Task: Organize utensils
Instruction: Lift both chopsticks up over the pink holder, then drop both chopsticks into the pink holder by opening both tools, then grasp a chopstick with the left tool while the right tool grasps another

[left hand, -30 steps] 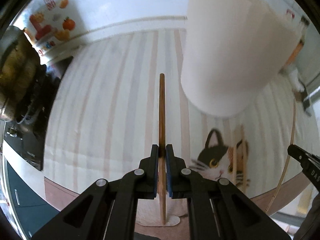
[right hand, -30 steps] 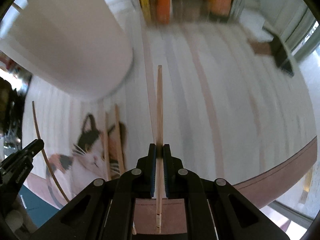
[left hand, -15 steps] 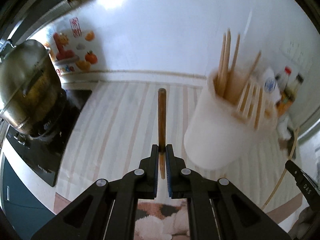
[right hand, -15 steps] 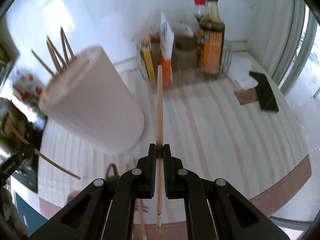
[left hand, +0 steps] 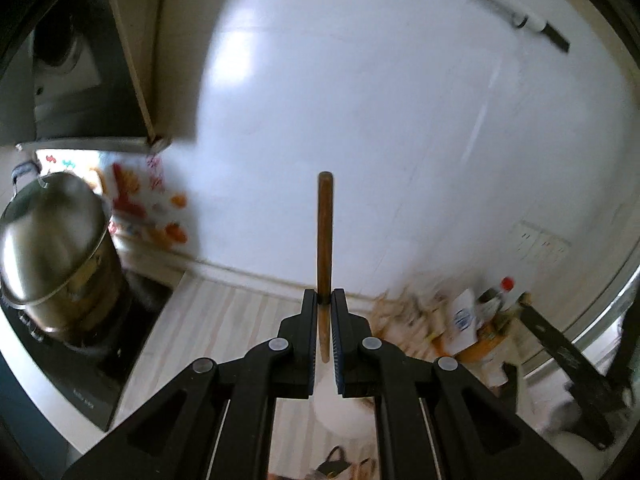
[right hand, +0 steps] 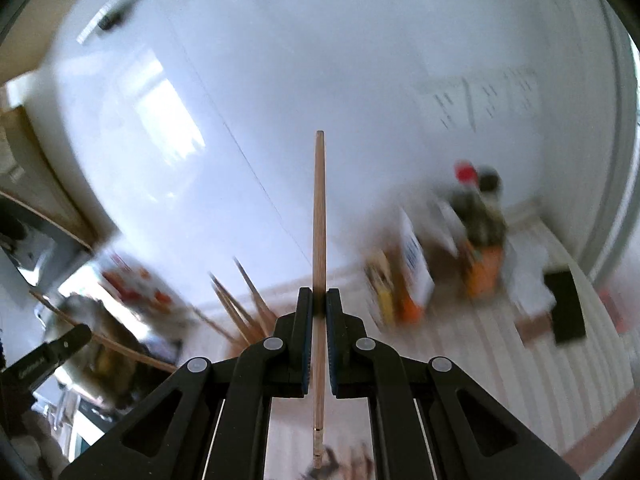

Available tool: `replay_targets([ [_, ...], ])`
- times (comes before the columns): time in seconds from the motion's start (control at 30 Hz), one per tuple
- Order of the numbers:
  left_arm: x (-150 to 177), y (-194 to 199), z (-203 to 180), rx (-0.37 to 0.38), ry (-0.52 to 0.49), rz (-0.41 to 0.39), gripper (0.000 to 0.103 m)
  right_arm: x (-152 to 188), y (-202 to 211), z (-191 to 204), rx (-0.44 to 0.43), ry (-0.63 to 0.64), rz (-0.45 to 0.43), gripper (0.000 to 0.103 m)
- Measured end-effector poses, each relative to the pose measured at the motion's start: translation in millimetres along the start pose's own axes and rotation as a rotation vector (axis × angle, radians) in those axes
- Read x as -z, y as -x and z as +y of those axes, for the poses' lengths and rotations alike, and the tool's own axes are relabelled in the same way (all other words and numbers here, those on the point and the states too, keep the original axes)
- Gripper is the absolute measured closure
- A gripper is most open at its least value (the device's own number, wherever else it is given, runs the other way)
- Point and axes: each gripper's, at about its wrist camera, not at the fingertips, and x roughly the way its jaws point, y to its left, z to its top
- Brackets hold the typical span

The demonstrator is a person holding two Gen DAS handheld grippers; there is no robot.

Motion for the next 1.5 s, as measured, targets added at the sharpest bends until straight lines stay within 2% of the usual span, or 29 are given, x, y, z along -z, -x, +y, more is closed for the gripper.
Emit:
replay_targets([
  [0.13,-15,2,-18,0.028,-0.034,0.006,0.099,-35,-18,27,-0.043,0.026,-0.056,0.097],
  [0.3,-10,-30,-27,0.033,-0.044,0.09,0.099,-53,-57,46,-0.079,0.026,-0.072,0.097],
  [0.47,4,-72,-23,0.035,-0.01,0.193,0.099,-40,-95,55,-0.102,0.021,-0.049,0.097],
  [0.57,10,-87,-21,0.03,-0.007,0.229,0.099,-26,-111,57,-0.11,0.018,-0.026,0.097],
  [0.67,12,-91,-23,0.04,-0.006,0.271,0.097,-14,-118,57,-0.124,0.022,-0.01,0.097],
  [0.77,9,-81,-21,0.05,0.005,0.272,0.092,-5,-118,58,-0.173,0.065,0.044,0.096],
  [0.8,6,-75,-20,0.034,-0.001,0.26,0.086,-3,-116,59,-0.196,0.081,0.073,0.096],
  [0.87,2,-59,-17,-0.002,-0.007,0.209,0.053,-1,-108,58,-0.212,0.109,0.106,0.09],
  [0.9,0,-52,-13,-0.02,-0.004,0.188,0.024,-1,-102,55,-0.221,0.108,0.113,0.084],
  [0.93,-1,-45,-8,-0.043,0.001,0.156,0.013,-2,-92,50,-0.225,0.101,0.113,0.07],
  [0.97,0,-38,-3,-0.073,0.002,0.123,0.013,-3,-86,46,-0.224,0.095,0.108,0.065],
  [1.0,2,-35,2,-0.095,-0.004,0.11,0.013,-5,-76,40,-0.219,0.086,0.102,0.065],
  [1.03,6,-35,7,-0.116,-0.01,0.108,0.012,-6,-66,32,-0.212,0.076,0.097,0.064],
  [1.07,11,-36,13,-0.139,-0.011,0.114,0.009,-7,-57,25,-0.197,0.071,0.094,0.058],
  [1.1,18,-39,18,-0.164,-0.016,0.124,0.0,-5,-47,18,-0.171,0.067,0.092,0.054],
  [1.17,36,-49,28,-0.202,-0.029,0.155,0.0,-1,-35,4,-0.13,0.05,0.094,0.036],
  [1.27,74,-69,37,-0.244,-0.055,0.236,0.0,19,-25,-22,-0.081,0.002,0.125,0.021],
  [1.37,120,-92,42,-0.314,-0.094,0.317,0.0,52,-27,-42,0.007,0.001,0.157,0.02],
  [1.5,184,-131,47,-0.368,-0.142,0.45,0.0,100,-49,-62,0.079,0.018,0.317,0.02],
])
